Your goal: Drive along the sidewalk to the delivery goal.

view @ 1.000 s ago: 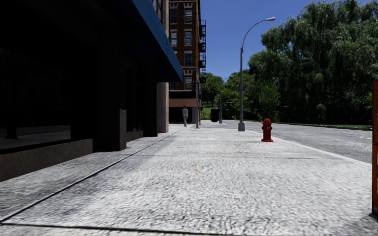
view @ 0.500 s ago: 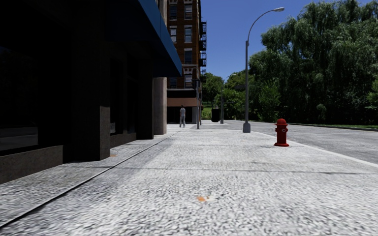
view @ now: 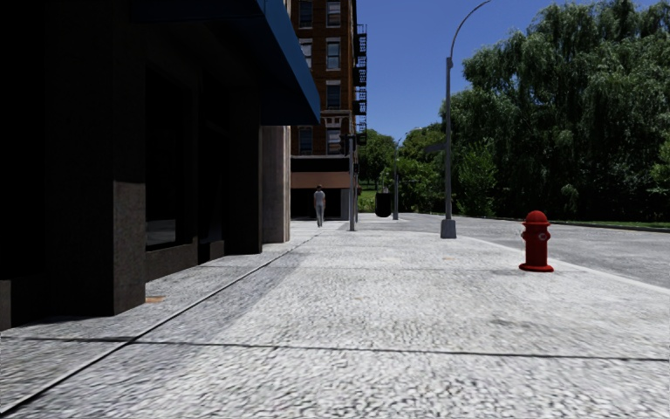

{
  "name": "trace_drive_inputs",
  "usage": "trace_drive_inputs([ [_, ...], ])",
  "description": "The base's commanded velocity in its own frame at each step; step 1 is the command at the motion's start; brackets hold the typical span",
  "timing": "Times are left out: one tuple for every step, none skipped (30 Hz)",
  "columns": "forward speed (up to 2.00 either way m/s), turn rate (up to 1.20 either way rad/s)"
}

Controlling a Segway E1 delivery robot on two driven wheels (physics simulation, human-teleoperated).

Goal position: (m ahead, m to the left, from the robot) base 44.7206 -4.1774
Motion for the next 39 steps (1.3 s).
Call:
trace_drive_inputs([
  [2.0,0.0],
  [2.0,0.0],
  [2.0,0.0],
  [2.0,0.0],
  [2.0,0.0],
  [2.0,0.0],
  [2.0,0.0],
  [2.0,0.0],
  [2.0,0.0],
  [2.0,0.0],
  [2.0,0.0],
  [2.0,0.0],
  [2.0,0.0],
  [2.0,0.0],
  [2.0,0.0],
  [2.0,0.0],
  [2.0,0.0],
  [2.0,0.0],
  [2.0,0.0],
  [2.0,0.0],
  [2.0,0.0],
  [2.0,0.0],
  [2.0,0.0],
  [2.0,0.0],
  [2.0,0.0],
  [2.0,0.0],
  [2.0,0.0],
  [2.0,0.0],
  [2.0,0.0],
  [2.0,0.0],
  [2.0,0.0],
  [2.0,0.0],
  [2.0,0.0],
  [2.0,0.0],
  [2.0,0.0],
  [2.0,0.0],
  [2.0,0.0],
  [2.0,0.0],
  [2.0,0.0],
])
